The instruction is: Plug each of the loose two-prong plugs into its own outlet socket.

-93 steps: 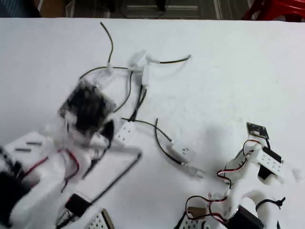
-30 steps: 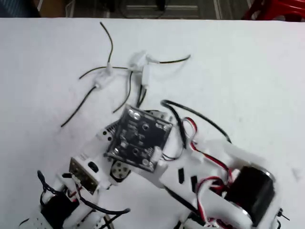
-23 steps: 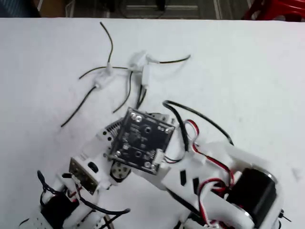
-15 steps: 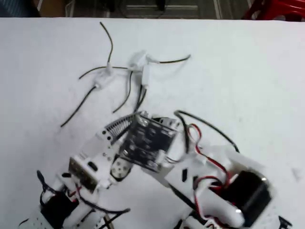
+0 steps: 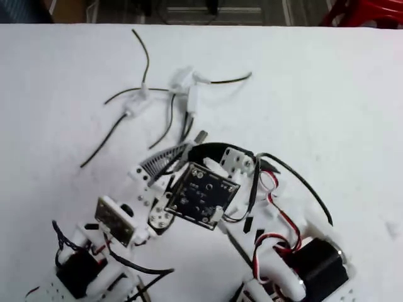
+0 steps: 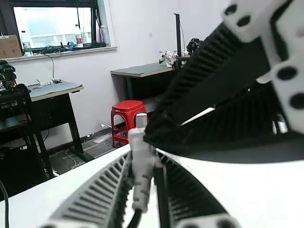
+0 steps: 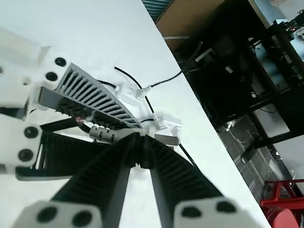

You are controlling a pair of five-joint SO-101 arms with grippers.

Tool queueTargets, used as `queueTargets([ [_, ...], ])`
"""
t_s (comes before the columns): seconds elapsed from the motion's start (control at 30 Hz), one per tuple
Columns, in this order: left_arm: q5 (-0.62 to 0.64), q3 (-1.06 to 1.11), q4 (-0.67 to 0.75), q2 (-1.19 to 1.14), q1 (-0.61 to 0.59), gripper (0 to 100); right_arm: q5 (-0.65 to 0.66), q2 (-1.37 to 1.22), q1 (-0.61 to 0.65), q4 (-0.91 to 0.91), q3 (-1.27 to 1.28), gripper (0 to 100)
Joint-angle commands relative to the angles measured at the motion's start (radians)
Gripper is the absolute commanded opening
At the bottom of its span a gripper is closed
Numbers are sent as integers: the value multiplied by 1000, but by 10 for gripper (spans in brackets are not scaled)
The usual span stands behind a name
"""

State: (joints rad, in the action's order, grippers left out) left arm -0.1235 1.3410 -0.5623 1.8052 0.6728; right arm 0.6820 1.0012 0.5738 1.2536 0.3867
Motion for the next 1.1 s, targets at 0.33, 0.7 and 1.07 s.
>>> queueTargets([
  [0.33, 6, -25, 12, 18, 15, 24, -63, -162, 180, 186, -537, 30],
  [0.7, 3, -26, 12, 18, 13, 24, -75, -234, 179, 205, -439, 30],
  [1.07, 2, -28, 12, 18, 13, 24, -68, 73, 15, 56, 83, 31],
])
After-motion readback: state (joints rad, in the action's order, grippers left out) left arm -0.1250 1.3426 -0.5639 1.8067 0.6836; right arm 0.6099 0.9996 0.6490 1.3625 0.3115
